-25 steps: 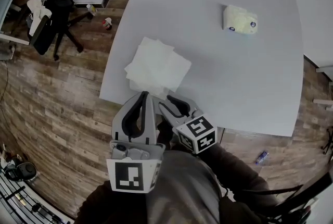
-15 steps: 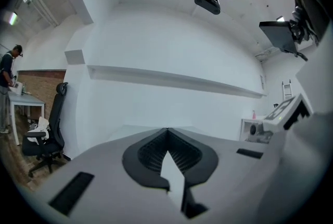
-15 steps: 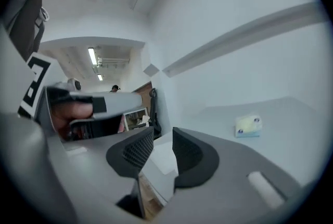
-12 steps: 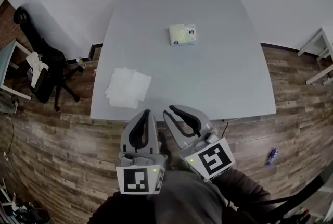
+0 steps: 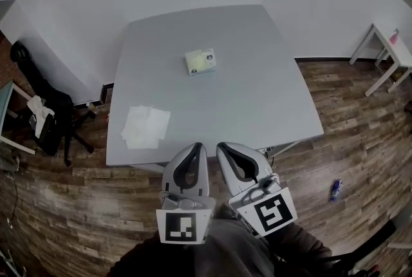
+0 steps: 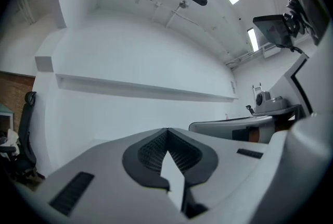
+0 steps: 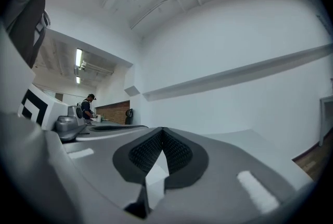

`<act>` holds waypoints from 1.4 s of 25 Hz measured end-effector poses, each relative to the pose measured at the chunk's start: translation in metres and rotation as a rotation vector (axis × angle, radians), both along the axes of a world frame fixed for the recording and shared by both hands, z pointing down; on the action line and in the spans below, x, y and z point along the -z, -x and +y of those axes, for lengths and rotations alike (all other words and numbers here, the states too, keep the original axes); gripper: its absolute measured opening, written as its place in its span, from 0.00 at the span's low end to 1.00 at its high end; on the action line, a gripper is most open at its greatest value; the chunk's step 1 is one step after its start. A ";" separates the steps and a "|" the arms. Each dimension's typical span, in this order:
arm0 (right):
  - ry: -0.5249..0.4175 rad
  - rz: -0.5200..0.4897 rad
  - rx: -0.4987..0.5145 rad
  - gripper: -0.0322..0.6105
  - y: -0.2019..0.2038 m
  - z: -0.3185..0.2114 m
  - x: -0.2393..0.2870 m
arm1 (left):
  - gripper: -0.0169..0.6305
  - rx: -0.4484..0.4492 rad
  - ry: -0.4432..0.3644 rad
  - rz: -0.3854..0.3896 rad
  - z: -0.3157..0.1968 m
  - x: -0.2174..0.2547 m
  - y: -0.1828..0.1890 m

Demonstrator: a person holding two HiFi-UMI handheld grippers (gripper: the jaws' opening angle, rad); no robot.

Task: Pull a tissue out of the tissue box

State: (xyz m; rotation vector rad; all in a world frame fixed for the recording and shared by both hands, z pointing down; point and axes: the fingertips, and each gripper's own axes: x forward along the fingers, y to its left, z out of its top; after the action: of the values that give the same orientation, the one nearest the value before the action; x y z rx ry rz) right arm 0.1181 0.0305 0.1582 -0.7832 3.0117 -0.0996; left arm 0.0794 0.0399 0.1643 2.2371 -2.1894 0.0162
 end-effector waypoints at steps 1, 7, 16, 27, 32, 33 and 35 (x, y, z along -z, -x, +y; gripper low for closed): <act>-0.002 0.003 -0.011 0.05 0.000 -0.001 -0.001 | 0.03 -0.014 0.000 0.002 -0.002 -0.001 -0.001; -0.003 0.024 -0.069 0.05 0.000 0.001 -0.003 | 0.03 -0.076 -0.013 -0.004 -0.003 0.002 -0.002; 0.001 0.034 -0.107 0.05 -0.004 0.010 -0.007 | 0.03 -0.120 0.003 0.017 0.005 -0.005 -0.008; -0.014 0.048 -0.127 0.05 -0.002 0.026 -0.001 | 0.03 -0.139 0.001 0.018 0.023 -0.002 -0.007; -0.005 0.081 -0.114 0.05 0.005 0.026 -0.008 | 0.03 -0.140 -0.010 -0.008 0.022 -0.002 0.001; -0.018 0.078 -0.111 0.05 0.008 0.023 -0.007 | 0.03 -0.133 -0.027 -0.004 0.019 0.000 0.003; -0.043 0.065 -0.105 0.05 0.013 0.021 -0.005 | 0.03 -0.113 -0.061 0.017 0.016 0.003 0.008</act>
State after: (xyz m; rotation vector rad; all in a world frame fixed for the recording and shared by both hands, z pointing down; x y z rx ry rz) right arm 0.1053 0.0513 0.1631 -0.9561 3.0142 -0.0078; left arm 0.0710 0.0563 0.1616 2.3809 -2.0807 -0.0685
